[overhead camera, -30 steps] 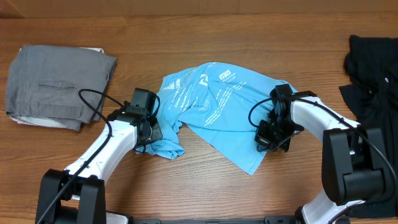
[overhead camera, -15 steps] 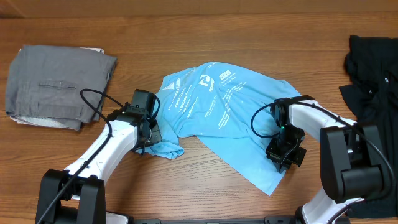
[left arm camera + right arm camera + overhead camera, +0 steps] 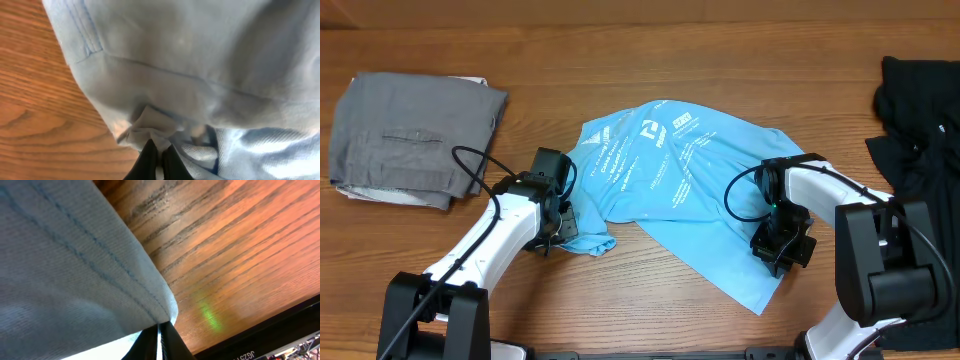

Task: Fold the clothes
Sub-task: 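Lift the T-shirt with both grippers and stretch it left-right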

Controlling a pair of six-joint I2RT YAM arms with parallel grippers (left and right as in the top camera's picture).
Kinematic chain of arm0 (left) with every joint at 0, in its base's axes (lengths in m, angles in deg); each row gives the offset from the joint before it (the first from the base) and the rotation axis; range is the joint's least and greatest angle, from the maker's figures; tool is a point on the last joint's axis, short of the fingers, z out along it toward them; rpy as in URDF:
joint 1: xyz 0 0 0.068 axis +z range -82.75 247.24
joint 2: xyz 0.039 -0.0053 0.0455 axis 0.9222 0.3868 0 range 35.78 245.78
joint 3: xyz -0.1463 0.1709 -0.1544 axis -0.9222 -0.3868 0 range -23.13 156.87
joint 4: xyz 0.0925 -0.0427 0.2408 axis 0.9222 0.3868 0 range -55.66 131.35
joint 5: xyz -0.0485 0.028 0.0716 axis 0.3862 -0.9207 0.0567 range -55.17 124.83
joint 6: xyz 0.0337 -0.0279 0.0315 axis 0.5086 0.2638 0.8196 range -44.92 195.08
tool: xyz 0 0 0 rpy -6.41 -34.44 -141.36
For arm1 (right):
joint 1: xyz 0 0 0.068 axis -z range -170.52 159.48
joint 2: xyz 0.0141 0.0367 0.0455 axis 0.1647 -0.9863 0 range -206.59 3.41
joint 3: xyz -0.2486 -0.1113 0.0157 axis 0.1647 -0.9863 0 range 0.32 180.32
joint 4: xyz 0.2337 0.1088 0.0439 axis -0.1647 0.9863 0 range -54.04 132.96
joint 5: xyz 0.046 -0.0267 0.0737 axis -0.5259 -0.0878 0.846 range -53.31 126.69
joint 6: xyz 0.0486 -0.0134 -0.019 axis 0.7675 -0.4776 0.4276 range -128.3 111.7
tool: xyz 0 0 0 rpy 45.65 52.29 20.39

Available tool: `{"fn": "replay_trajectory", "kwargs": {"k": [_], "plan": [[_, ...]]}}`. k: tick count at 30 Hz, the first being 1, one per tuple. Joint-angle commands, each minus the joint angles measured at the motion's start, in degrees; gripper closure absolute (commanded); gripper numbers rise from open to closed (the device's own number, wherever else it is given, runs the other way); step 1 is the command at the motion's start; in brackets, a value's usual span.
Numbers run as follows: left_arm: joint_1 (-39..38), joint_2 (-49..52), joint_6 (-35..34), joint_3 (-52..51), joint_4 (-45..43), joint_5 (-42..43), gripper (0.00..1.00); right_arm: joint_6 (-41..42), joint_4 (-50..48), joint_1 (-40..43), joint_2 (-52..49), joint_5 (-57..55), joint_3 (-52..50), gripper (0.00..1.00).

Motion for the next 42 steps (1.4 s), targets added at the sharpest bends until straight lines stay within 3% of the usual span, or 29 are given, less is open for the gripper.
{"fn": "replay_trajectory", "kwargs": {"k": [1, 14, 32, 42], "plan": [[0.2, -1.3, -0.8, -0.2, -2.5, 0.9, 0.96, 0.6, -1.7, 0.1, -0.5, -1.1, -0.2, 0.92], [0.2, 7.2, -0.8, -0.2, -11.3, 0.9, 0.96, 0.6, -5.7, 0.1, -0.5, -0.4, -0.2, 0.95], [1.1, 18.0, 2.3, -0.2, -27.5, 3.4, 0.96, 0.2, -27.6, 0.4, -1.0, 0.5, -0.2, 0.96], [3.0, 18.2, 2.2, -0.2, -31.9, 3.0, 0.96, -0.9, -30.4, 9.1, -1.8, 0.2, 0.1, 0.96]]}}
